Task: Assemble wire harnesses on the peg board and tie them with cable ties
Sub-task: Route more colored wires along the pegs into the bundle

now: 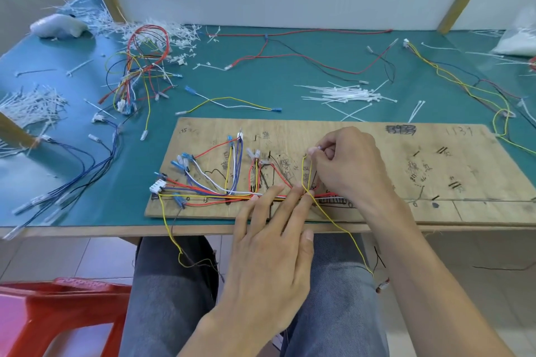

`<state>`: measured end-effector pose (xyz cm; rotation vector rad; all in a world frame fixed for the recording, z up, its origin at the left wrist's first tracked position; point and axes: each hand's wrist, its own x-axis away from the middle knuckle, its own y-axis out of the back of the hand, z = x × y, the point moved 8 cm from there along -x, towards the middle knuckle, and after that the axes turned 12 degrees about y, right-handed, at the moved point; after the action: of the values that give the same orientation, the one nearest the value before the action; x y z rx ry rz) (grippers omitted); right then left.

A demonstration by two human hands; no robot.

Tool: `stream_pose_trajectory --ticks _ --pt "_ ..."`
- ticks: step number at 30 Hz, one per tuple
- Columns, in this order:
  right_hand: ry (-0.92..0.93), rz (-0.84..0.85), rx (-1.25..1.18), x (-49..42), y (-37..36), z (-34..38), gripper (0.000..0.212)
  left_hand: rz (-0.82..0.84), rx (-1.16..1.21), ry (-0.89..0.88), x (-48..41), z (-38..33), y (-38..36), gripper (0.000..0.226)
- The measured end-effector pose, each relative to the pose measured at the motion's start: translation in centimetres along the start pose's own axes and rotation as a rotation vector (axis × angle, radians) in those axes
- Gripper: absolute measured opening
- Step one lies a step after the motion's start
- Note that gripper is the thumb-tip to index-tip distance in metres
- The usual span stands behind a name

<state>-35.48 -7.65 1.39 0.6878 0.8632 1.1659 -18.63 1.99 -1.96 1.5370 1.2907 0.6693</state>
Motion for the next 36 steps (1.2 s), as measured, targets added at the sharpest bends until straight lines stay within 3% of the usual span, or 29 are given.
stream_pose_trajectory --ticks 7,15,19,23,27,36 --pt "0.007 0.009 -0.028 -0.6 -0.5 -0.1 0.019 0.012 0.028 -0.002 0.1 0.0 0.0 0.052" --pt "0.006 -0.097 -0.111 0.0 -0.1 -0.4 0.018 -0.024 0.224 0.134 -2.2 -0.3 3.0 0.046" --pt "0.015 -0.103 -0.141 0.2 0.0 -0.2 0.017 -0.051 0.324 0.258 -6.2 0.1 3.9 0.028" --pt "0.029 -0.096 -0.136 0.1 0.1 -0.1 0.015 -0.007 0.579 0.345 -10.3 1.0 3.7 0.006" --pt "0.014 -0.089 -0.123 0.1 0.2 -0.3 0.02 -0.142 0.338 0.296 -13.6 1.2 4.9 0.008" --pt "0.004 -0.09 -0.073 0.0 0.3 0.2 0.016 -0.031 0.181 0.337 -15.9 2.2 3.8 0.005"
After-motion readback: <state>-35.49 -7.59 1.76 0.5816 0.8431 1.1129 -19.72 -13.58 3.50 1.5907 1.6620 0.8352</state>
